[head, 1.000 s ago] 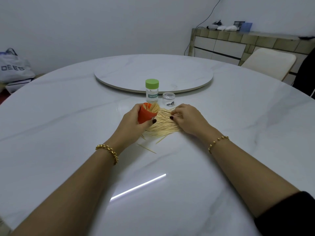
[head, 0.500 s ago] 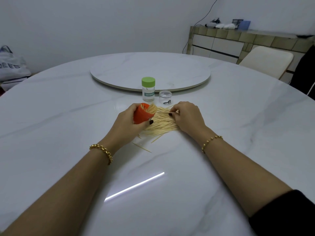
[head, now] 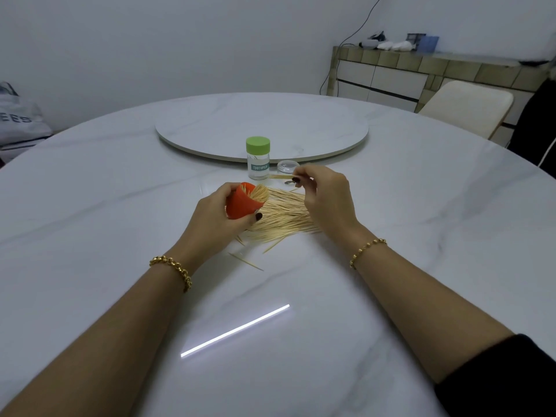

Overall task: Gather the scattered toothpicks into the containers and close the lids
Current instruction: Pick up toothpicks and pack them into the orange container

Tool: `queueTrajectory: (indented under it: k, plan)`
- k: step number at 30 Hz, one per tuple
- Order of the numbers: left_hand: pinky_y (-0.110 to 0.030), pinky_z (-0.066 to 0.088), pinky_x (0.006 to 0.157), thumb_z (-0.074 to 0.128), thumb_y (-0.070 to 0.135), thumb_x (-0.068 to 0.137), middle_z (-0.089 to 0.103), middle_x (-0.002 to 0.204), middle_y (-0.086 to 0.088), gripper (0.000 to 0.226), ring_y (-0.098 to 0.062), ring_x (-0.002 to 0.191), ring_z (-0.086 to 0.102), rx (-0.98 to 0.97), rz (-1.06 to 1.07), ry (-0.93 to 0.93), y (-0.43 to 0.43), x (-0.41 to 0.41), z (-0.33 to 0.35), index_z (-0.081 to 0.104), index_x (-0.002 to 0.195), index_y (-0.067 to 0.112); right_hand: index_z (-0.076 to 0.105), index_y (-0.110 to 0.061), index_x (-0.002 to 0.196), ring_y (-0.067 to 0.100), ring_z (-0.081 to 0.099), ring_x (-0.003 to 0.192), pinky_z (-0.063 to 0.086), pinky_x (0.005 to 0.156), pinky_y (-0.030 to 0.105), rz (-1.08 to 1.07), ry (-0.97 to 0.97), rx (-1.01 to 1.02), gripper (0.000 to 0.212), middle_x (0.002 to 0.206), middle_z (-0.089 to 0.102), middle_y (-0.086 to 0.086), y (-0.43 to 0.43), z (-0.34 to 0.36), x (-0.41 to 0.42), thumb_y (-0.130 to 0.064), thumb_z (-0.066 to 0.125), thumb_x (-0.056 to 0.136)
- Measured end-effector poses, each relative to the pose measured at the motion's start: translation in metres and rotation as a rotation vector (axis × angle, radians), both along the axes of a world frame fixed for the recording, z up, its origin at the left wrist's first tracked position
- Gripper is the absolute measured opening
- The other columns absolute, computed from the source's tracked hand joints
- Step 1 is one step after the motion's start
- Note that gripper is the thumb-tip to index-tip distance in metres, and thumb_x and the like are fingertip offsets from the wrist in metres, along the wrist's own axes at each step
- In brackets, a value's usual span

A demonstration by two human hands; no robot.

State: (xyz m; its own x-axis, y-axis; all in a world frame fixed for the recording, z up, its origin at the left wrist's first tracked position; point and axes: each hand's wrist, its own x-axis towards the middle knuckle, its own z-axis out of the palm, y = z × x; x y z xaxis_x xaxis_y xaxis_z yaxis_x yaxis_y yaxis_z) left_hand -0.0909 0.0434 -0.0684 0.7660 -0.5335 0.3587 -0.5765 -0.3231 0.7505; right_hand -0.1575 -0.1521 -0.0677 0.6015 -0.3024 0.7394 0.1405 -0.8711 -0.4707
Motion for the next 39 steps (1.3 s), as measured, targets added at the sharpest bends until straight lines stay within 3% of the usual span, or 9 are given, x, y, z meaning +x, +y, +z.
queueTrajectory:
  k: [4, 9, 13, 20, 24, 28, 31, 39]
  plan:
    - [-0.002, 0.039, 0.07, 0.077, 0.026, 0.078, 0.06, 0.112, 0.006, 0.051, -0.011, 0.103, 0.055, 0.004, -0.003, -0.003, 0.0, 0.0, 0.001, 0.055, 0.123, 0.02, 0.07, -0.006, 0.092, 0.02, 0.066, 0.075, 0.055, 0.065, 0.037, 0.058, -0.076, -0.131, 0.019, 0.089, 0.071, 0.002, 0.006, 0.001, 0.0, 0.0, 0.053, 0.085]
    - [-0.001, 0.039, 0.07, 0.077, 0.025, 0.078, 0.058, 0.108, 0.008, 0.051, -0.008, 0.099, 0.054, 0.005, -0.005, -0.016, -0.001, -0.001, 0.002, 0.055, 0.123, 0.019, 0.072, -0.009, 0.094, 0.023, 0.065, 0.076, 0.054, 0.062, 0.039, 0.09, -0.044, -0.218, 0.033, 0.092, 0.069, 0.004, 0.011, 0.001, 0.001, -0.01, 0.039, 0.085]
    - [-0.001, 0.041, 0.07, 0.078, 0.025, 0.078, 0.059, 0.109, 0.008, 0.051, -0.008, 0.1, 0.055, 0.0, -0.016, -0.012, -0.001, -0.001, 0.001, 0.055, 0.123, 0.02, 0.073, -0.01, 0.097, 0.025, 0.066, 0.076, 0.055, 0.059, 0.035, 0.097, -0.053, -0.34, 0.037, 0.091, 0.071, 0.004, 0.017, -0.001, 0.003, 0.009, 0.051, 0.075]
    - [-0.007, 0.043, 0.074, 0.077, 0.026, 0.078, 0.059, 0.113, 0.006, 0.054, -0.011, 0.103, 0.055, 0.006, -0.015, -0.01, -0.001, 0.0, 0.001, 0.053, 0.126, 0.019, 0.07, -0.007, 0.111, 0.027, 0.07, 0.09, 0.058, 0.07, 0.038, 0.161, -0.034, -0.337, 0.051, 0.103, 0.073, 0.009, 0.017, -0.002, 0.004, 0.014, 0.05, 0.069]
    - [-0.006, 0.042, 0.073, 0.077, 0.027, 0.078, 0.059, 0.112, 0.006, 0.053, -0.011, 0.103, 0.054, 0.008, -0.008, 0.001, 0.0, 0.001, 0.001, 0.054, 0.126, 0.02, 0.069, -0.006, 0.112, 0.028, 0.068, 0.09, 0.056, 0.076, 0.041, 0.106, 0.041, -0.201, 0.037, 0.099, 0.073, 0.01, 0.009, -0.004, 0.005, 0.004, 0.05, 0.081]
    - [-0.001, 0.04, 0.069, 0.078, 0.026, 0.077, 0.059, 0.108, 0.007, 0.051, -0.009, 0.099, 0.055, -0.001, 0.007, 0.006, 0.001, 0.001, 0.001, 0.055, 0.122, 0.02, 0.071, -0.013, 0.109, 0.026, 0.054, 0.104, 0.043, 0.089, 0.041, -0.002, 0.304, -0.189, 0.021, 0.105, 0.069, 0.004, -0.003, -0.009, 0.008, -0.017, 0.061, 0.09]
    - [-0.003, 0.04, 0.071, 0.078, 0.027, 0.077, 0.059, 0.109, 0.007, 0.052, -0.01, 0.1, 0.055, 0.002, 0.01, 0.006, 0.001, 0.003, 0.0, 0.055, 0.123, 0.02, 0.072, -0.018, 0.108, 0.023, 0.049, 0.11, 0.038, 0.093, 0.037, -0.043, 0.469, -0.231, 0.024, 0.113, 0.064, 0.002, -0.006, -0.01, 0.008, -0.03, 0.061, 0.09]
    - [-0.003, 0.04, 0.071, 0.078, 0.029, 0.077, 0.06, 0.112, 0.005, 0.054, -0.011, 0.103, 0.055, 0.011, 0.012, 0.009, 0.001, 0.004, -0.001, 0.055, 0.125, 0.02, 0.073, -0.019, 0.104, 0.021, 0.052, 0.106, 0.038, 0.09, 0.035, -0.073, 0.508, -0.257, 0.02, 0.108, 0.066, 0.001, -0.004, -0.012, 0.009, -0.028, 0.062, 0.09]
